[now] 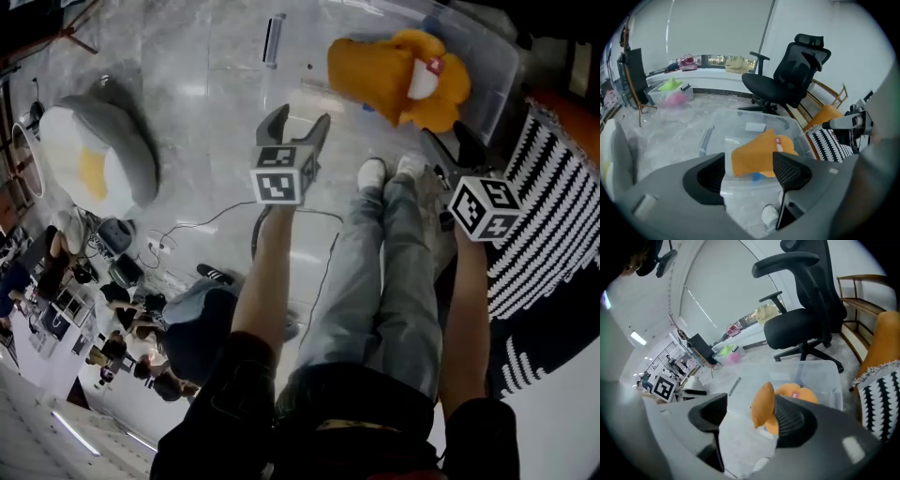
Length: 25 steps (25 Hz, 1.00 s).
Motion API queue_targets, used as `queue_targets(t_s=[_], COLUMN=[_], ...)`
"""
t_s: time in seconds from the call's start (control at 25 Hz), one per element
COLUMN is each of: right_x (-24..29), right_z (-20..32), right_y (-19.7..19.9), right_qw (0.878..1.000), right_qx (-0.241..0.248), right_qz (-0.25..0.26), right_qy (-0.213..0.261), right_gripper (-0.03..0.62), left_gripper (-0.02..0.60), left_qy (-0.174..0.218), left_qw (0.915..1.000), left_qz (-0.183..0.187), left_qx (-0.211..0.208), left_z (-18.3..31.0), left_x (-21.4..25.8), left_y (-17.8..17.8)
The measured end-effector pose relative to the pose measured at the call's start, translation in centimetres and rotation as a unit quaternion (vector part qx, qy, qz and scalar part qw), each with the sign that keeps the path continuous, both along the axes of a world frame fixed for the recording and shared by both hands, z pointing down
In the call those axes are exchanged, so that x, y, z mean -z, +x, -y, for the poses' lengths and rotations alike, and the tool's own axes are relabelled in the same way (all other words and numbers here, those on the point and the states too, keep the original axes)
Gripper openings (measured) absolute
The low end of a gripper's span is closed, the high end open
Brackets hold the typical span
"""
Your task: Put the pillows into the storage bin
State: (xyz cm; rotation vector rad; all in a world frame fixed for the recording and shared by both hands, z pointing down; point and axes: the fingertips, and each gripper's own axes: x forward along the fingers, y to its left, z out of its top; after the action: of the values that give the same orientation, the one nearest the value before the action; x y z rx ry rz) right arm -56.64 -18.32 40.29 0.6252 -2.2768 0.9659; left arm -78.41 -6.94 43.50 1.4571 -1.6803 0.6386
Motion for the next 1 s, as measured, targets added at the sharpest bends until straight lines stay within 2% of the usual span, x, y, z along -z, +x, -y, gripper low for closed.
queue_targets(t_s=[0.08, 0.12, 0.2, 0.24, 0.28, 0.48, 0.68, 0.8, 1.0], right_x=[-0.4, -0.5, -0.3, -0.1, 0.1, 1.0, 2.8, 4.3, 7.4], right_z=[-0.6, -1.0, -1.5, -1.7, -1.9, -2.5, -2.8, -2.9, -2.7], right_y=[0.2, 0.6, 1.5, 1.9, 2.1, 2.5, 2.9, 3.4, 5.0], right_qw=[1.0, 1.0, 1.0, 1.0, 1.0, 1.0, 0.999, 0.998, 0.995], right_qx=[0.009, 0.011, 0.009, 0.006, 0.003, -0.003, -0.007, -0.017, -0.049], right_qz=[0.005, 0.007, 0.006, 0.004, 0.001, 0.003, 0.001, -0.008, -0.023], right_qy=[-0.013, -0.019, -0.021, -0.016, -0.011, 0.014, 0.041, 0.058, 0.089], right_gripper=[0.308, 0.293, 0.237, 0.151, 0.093, 0.003, 0.003, 0.003, 0.003], left_gripper=[0.325, 0.299, 0.114, 0.039, 0.019, 0.011, 0.011, 0.011, 0.011], left_qy=[0.01, 0.017, 0.035, 0.045, 0.053, 0.079, 0.11, 0.111, 0.138], left_qw=[0.9999, 0.9996, 0.9983, 0.9974, 0.9965, 0.9917, 0.9864, 0.9846, 0.9805], left_qz=[-0.009, -0.013, -0.016, -0.017, -0.02, -0.051, -0.074, -0.082, -0.076], left_qx=[-0.01, -0.02, -0.044, -0.054, -0.061, -0.089, -0.098, -0.107, -0.118], left_z=[0.6, 1.0, 1.9, 2.2, 2.5, 3.9, 5.1, 5.1, 5.8], left_x=[0.2, 0.5, 1.4, 2.0, 2.5, 4.0, 6.3, 7.8, 11.2], left_y=[1.5, 2.6, 4.7, 5.5, 6.3, 9.3, 11.6, 13.0, 15.0])
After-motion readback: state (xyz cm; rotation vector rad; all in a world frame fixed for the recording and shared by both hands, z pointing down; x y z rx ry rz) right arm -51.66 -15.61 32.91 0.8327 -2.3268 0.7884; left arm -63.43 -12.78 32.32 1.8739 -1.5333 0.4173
